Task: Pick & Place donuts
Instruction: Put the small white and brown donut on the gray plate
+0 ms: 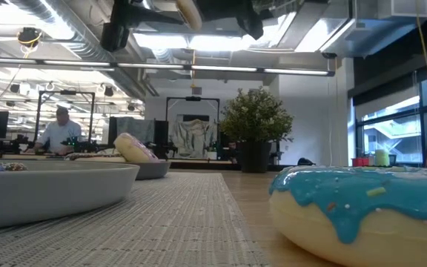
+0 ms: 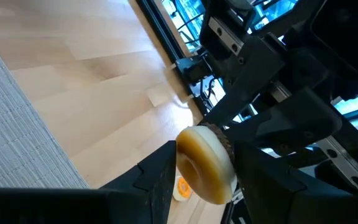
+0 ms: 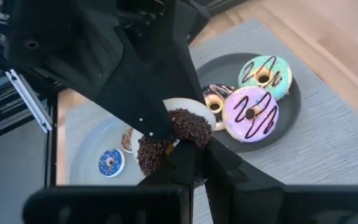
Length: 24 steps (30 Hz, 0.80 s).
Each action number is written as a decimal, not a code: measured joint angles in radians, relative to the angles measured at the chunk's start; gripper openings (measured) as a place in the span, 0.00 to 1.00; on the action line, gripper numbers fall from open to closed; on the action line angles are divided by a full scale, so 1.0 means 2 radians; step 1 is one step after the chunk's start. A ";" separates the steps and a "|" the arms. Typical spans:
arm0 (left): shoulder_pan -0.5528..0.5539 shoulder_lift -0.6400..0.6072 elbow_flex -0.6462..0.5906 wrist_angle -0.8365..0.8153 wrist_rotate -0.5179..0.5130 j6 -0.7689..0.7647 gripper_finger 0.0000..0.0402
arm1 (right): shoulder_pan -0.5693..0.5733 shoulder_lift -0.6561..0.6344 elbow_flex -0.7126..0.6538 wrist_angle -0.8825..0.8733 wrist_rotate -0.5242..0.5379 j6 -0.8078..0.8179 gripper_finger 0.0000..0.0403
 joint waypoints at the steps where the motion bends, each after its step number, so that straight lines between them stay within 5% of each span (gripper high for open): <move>1: 0.000 0.000 0.000 0.000 0.000 0.001 0.39 | 0.000 0.000 0.000 0.000 0.000 0.000 0.07; 24: 0.000 0.000 0.000 -0.007 -0.002 0.030 0.05 | 0.000 0.000 0.000 -0.006 0.001 -0.012 0.10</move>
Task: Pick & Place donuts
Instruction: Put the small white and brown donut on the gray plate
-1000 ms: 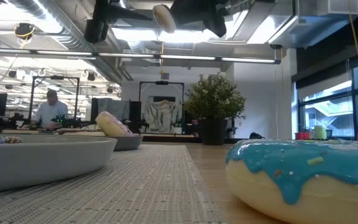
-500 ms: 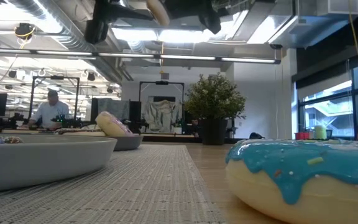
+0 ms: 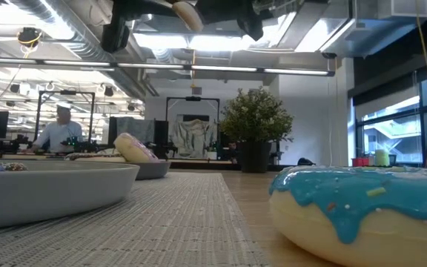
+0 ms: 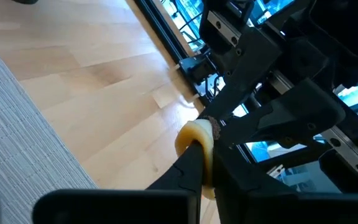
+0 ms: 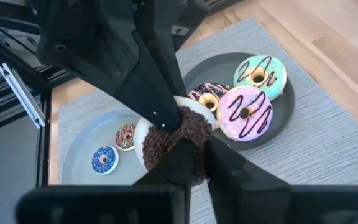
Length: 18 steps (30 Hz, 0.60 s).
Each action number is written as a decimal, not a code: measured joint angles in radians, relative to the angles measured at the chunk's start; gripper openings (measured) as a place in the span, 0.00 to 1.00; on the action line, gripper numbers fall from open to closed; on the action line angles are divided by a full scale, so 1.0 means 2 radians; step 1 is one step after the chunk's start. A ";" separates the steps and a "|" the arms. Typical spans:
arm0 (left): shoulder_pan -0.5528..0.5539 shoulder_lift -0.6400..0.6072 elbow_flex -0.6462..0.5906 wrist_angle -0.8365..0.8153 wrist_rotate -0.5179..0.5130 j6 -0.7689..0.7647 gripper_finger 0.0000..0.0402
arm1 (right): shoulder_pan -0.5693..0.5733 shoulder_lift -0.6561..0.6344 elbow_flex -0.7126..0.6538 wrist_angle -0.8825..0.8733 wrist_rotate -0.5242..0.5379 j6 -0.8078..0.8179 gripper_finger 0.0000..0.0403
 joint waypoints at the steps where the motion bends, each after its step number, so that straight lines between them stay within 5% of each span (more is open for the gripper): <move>1: 0.000 0.000 0.000 0.000 0.000 0.000 0.04 | 0.000 0.000 0.000 -0.002 0.000 -0.001 0.12; 11: 0.000 -0.001 0.000 -0.002 0.040 0.009 0.07 | 0.000 -0.007 0.000 -0.039 -0.001 0.002 0.51; 18: -0.016 -0.002 0.000 -0.035 0.139 0.000 0.07 | -0.001 -0.035 0.000 -0.134 0.000 0.027 0.63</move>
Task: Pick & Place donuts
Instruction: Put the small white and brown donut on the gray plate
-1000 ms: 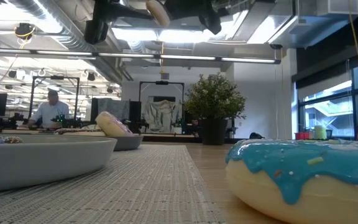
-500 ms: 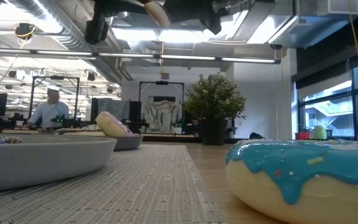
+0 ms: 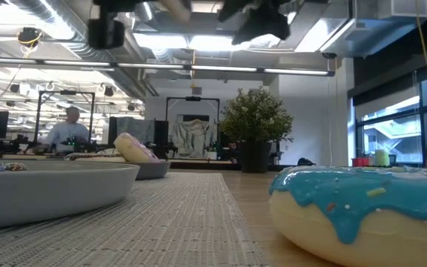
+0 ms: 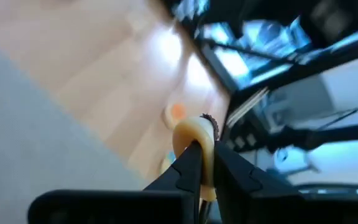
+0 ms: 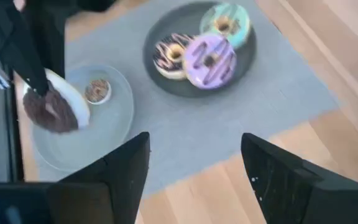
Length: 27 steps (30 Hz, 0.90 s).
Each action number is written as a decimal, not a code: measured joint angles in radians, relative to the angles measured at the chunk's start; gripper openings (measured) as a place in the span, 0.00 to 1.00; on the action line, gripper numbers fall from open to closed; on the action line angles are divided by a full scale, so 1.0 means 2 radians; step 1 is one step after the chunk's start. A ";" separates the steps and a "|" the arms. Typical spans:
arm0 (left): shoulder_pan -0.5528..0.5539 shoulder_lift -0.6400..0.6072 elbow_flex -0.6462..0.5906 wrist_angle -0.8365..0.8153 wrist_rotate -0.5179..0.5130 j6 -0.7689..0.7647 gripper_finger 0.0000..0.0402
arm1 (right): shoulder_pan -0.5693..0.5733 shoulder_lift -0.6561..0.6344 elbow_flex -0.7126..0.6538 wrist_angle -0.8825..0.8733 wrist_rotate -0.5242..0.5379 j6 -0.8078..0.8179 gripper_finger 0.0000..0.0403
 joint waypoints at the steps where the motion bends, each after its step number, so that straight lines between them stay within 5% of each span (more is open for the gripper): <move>1: -0.004 0.000 0.000 -0.017 0.009 -0.009 0.07 | 0.001 -0.003 0.000 -0.010 0.000 0.005 0.64; 7: -0.048 0.010 -0.001 -0.115 0.033 -0.065 0.07 | 0.016 -0.005 0.000 -0.075 0.039 0.035 0.63; 27: -0.082 0.170 -0.001 -0.097 0.089 -0.109 0.06 | 0.027 -0.005 -0.004 -0.079 0.069 0.077 0.63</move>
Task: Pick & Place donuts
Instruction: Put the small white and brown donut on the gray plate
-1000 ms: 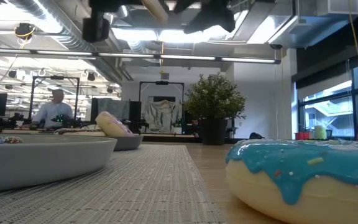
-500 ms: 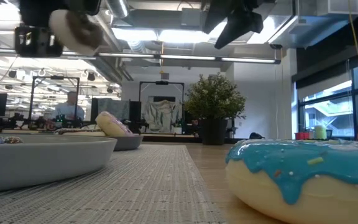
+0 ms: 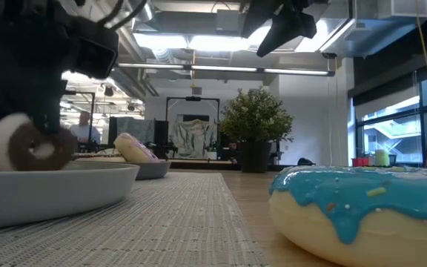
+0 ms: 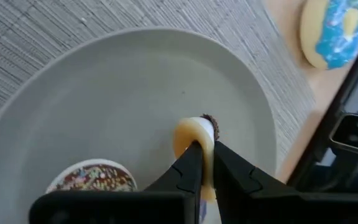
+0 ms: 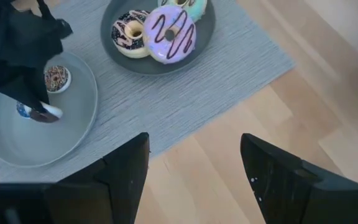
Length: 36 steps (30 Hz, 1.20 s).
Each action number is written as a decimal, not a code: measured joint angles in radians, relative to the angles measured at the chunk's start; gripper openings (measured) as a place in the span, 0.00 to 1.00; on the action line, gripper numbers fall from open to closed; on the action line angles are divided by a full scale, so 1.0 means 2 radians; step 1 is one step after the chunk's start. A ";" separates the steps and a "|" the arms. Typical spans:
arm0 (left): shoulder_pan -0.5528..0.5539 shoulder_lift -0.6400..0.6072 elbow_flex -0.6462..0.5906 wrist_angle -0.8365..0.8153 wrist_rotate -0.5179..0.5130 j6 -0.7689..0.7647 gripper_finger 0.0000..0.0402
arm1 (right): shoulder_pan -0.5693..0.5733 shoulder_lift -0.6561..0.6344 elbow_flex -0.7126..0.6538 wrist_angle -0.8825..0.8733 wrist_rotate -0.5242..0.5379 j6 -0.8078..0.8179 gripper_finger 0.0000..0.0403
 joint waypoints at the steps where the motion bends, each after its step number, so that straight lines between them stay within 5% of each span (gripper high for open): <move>1: 0.001 0.002 0.000 0.000 0.000 0.000 0.06 | 0.000 0.000 0.000 0.002 0.000 0.001 0.63; 27: 0.013 0.004 0.000 0.000 0.003 0.030 0.13 | 0.000 0.000 0.000 0.001 0.000 0.000 0.63; 36: 0.013 0.004 0.000 -0.001 0.011 0.026 0.23 | 0.000 0.000 0.000 0.001 0.000 -0.001 0.63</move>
